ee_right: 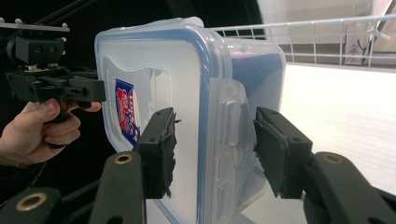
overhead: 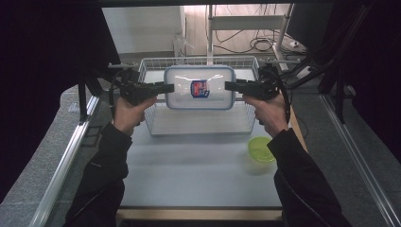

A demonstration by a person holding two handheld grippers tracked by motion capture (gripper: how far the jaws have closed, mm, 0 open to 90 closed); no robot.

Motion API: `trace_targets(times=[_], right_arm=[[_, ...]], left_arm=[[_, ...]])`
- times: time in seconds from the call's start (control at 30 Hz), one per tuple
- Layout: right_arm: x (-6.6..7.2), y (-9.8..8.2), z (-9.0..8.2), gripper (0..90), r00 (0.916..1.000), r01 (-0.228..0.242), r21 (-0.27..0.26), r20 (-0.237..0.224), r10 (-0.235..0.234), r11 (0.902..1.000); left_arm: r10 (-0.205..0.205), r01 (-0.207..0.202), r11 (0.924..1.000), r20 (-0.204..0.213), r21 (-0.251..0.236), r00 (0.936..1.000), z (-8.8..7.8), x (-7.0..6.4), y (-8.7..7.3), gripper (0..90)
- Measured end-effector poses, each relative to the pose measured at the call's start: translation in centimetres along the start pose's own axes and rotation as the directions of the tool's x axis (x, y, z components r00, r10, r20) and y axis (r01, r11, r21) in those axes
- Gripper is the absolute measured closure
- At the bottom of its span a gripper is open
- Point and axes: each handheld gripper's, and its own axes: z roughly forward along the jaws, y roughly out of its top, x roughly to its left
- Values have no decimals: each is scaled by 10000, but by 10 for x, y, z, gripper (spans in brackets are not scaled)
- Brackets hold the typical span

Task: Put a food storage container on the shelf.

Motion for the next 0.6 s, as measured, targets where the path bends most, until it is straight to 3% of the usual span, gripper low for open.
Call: trace_targets(times=[0.6], right_arm=[[-20,18,17,490,9989,-463,-167,-78,461,9988]], left_arm=[[-201,203,9998,-281,53,9994,10,16,21,514]])
